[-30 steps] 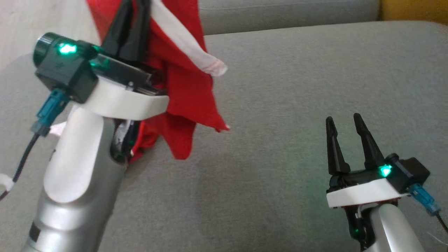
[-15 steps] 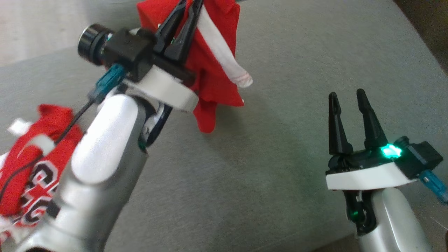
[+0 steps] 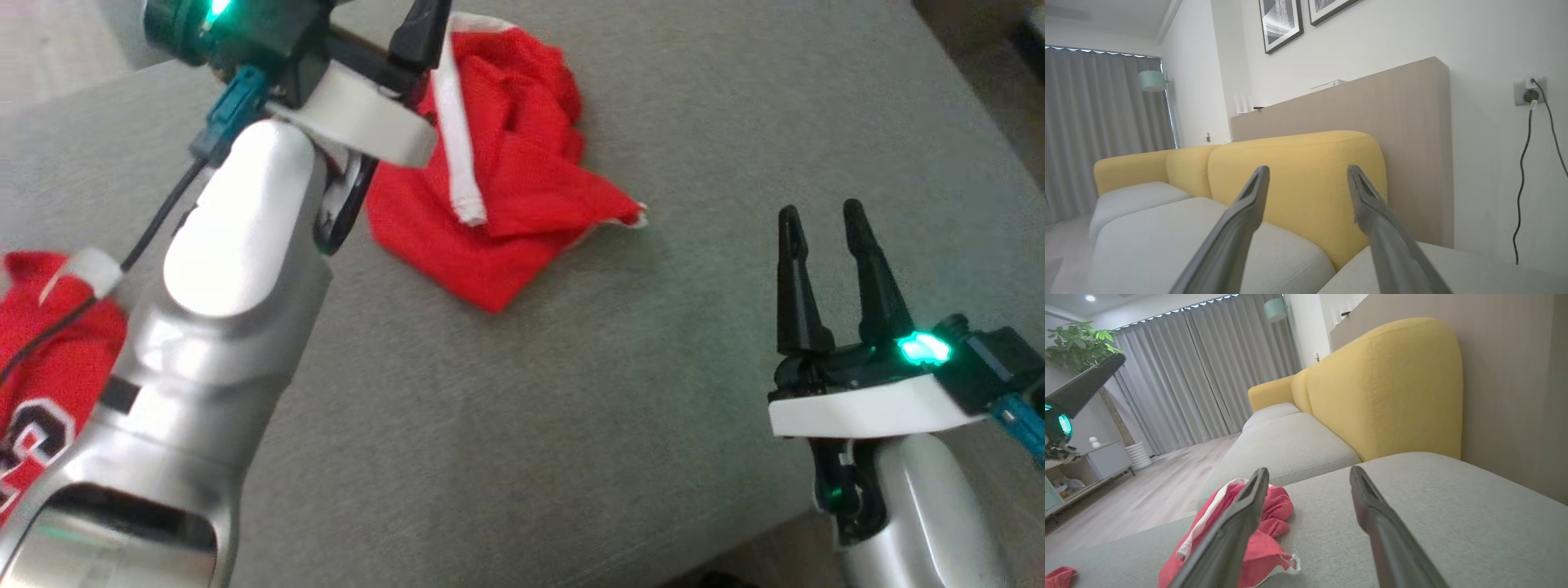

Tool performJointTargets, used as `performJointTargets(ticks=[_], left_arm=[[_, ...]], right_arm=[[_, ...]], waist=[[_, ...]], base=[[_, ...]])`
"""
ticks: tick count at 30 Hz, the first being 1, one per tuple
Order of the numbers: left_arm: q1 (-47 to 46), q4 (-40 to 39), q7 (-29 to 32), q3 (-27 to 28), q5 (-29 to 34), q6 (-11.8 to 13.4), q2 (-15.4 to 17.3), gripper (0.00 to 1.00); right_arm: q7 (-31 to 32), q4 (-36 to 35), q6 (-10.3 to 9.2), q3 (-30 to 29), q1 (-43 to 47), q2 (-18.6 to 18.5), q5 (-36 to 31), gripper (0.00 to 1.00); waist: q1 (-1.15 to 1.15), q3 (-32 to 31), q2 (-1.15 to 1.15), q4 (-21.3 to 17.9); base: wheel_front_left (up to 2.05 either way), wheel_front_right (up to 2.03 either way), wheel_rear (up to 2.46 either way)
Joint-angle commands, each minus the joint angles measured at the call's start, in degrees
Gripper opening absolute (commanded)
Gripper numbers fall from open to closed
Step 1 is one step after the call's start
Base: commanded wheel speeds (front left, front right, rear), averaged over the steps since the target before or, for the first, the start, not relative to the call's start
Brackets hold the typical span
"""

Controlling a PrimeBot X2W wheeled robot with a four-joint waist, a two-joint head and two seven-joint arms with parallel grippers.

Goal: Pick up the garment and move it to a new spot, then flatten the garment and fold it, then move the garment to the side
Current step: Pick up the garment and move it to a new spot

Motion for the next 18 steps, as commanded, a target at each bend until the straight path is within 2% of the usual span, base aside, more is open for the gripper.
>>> performJointTargets(ticks=[1,9,13,18], left_arm=[[-0.5,-1.8,-0.8,2.2,0.0,0.3,2.0,1.00],[12.2,-8.9,-2.4,3.7,-0.3,2.3,5.3,1.00],[21.3,-13.9,-2.4,4.7,-0.7,4.6,5.7,1.00],[32.9,-20.0,-2.5,6.9,-0.5,7.9,5.6,1.00]], right_arm=[[-0.6,-1.9,-0.04,0.6,-1.0,-0.3,-0.8,1.00],[-0.6,-1.3,-0.04,-2.3,0.5,-0.3,-4.5,1.00],[-0.6,-0.4,-0.04,-3.6,2.0,-0.3,-5.9,1.00],[-0.6,0.5,-0.04,-4.1,3.4,-0.3,-6.9,1.00]], waist=[[-0.01,-1.3,0.00,3.2],[-0.01,-4.0,0.00,12.3],[-0.01,-5.4,0.00,16.2],[-0.01,-6.3,0.00,19.2]], base=[[0.00,0.00,0.00],[0.00,0.00,0.00],[0.00,0.00,0.00],[0.00,0.00,0.00]])
